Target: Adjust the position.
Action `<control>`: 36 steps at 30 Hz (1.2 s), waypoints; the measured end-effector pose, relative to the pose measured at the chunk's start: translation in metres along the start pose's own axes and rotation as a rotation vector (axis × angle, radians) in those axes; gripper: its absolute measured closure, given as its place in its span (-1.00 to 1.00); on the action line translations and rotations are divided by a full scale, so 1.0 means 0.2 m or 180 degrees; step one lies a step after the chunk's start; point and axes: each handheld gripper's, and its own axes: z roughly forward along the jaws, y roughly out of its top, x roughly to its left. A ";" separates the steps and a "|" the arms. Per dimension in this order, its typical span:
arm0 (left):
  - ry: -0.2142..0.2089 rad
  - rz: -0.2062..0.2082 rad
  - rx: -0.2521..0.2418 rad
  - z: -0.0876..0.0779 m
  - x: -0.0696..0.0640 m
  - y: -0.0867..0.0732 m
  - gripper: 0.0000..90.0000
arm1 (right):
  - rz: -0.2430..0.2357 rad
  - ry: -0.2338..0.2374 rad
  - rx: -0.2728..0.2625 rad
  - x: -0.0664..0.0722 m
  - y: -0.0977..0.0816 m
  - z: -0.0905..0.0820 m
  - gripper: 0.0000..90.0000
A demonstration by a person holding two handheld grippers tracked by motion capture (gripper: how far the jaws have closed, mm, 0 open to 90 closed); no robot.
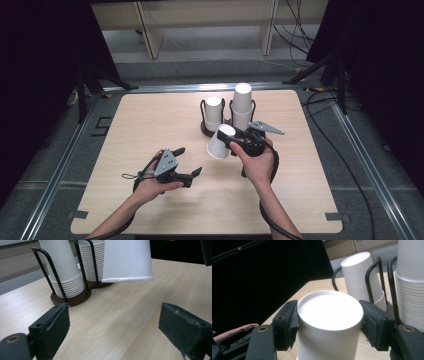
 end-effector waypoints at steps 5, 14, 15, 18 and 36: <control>0.0005 -0.0018 0.0019 0.00 -0.01 -0.01 -0.80 | 0.0036 -0.0067 0.0114 -0.01 0.00 0.00 -0.23; -0.0099 -0.0051 0.0050 0.03 -0.06 -0.05 -0.80 | 0.0312 0.0026 0.0236 -0.02 0.00 0.01 -0.23; -0.0099 -0.0051 0.0050 0.03 -0.06 -0.05 -0.80 | 0.0312 0.0026 0.0236 -0.02 0.00 0.01 -0.23; -0.0104 -0.0050 0.0019 0.03 -0.07 -0.05 -0.81 | 0.0332 -0.0011 0.0273 -0.03 0.00 0.02 -0.23; -0.0102 -0.0026 0.0005 0.04 -0.08 -0.04 -0.85 | 0.0786 0.0023 0.0355 -0.07 -0.01 0.07 -0.23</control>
